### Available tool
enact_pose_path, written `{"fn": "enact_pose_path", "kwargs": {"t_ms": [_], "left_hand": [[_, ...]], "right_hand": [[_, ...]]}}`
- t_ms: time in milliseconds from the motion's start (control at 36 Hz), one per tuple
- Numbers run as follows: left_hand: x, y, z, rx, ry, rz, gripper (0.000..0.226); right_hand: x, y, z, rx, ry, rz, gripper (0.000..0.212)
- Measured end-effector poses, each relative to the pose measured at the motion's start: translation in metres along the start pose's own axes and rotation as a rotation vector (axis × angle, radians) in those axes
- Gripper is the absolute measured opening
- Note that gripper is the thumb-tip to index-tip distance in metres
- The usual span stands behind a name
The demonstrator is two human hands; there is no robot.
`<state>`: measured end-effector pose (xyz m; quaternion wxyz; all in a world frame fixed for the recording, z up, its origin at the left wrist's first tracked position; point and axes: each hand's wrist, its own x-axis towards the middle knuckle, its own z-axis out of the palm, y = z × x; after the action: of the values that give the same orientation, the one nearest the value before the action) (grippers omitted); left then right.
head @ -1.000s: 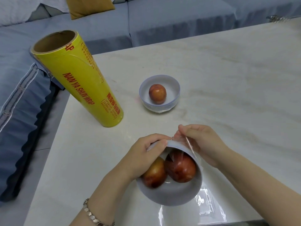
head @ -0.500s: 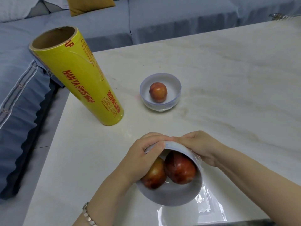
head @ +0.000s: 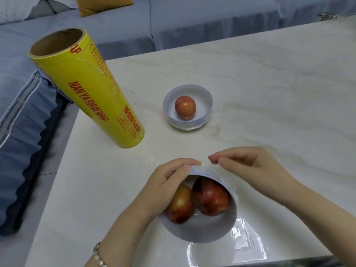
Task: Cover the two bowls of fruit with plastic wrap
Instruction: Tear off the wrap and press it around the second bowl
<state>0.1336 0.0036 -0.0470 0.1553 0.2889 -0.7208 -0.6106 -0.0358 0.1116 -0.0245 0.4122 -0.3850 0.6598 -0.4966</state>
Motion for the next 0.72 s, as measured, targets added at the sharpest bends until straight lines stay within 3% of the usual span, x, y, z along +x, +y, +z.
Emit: {"fn": "enact_pose_path", "kwargs": {"t_ms": [83,167,444,528,639,722], "left_hand": [[0.002,-0.002,-0.001,0.074,0.032,0.048,0.028],[0.002,-0.004,-0.003,0.085,0.06,0.054,0.033],[0.002,-0.004,-0.001,0.034,0.107,-0.021,0.026],[0.004,-0.004,-0.002,-0.01,0.188,-0.099,0.016],[0.0,-0.009,-0.001,-0.109,0.337,-0.188,0.029],[-0.004,-0.012,0.005,-0.146,0.402,-0.22,0.031]], "right_hand": [[-0.005,0.005,0.01,-0.166,-0.103,-0.019,0.017],[-0.001,0.005,0.014,-0.154,-0.151,0.012,0.031],[0.016,0.008,0.02,-0.023,-0.265,0.173,0.033],[0.014,0.01,0.013,-0.004,-0.252,0.243,0.05],[-0.004,0.025,0.006,0.176,-0.23,0.287,0.048],[-0.012,0.032,0.006,0.182,-0.174,0.219,0.044]]}}
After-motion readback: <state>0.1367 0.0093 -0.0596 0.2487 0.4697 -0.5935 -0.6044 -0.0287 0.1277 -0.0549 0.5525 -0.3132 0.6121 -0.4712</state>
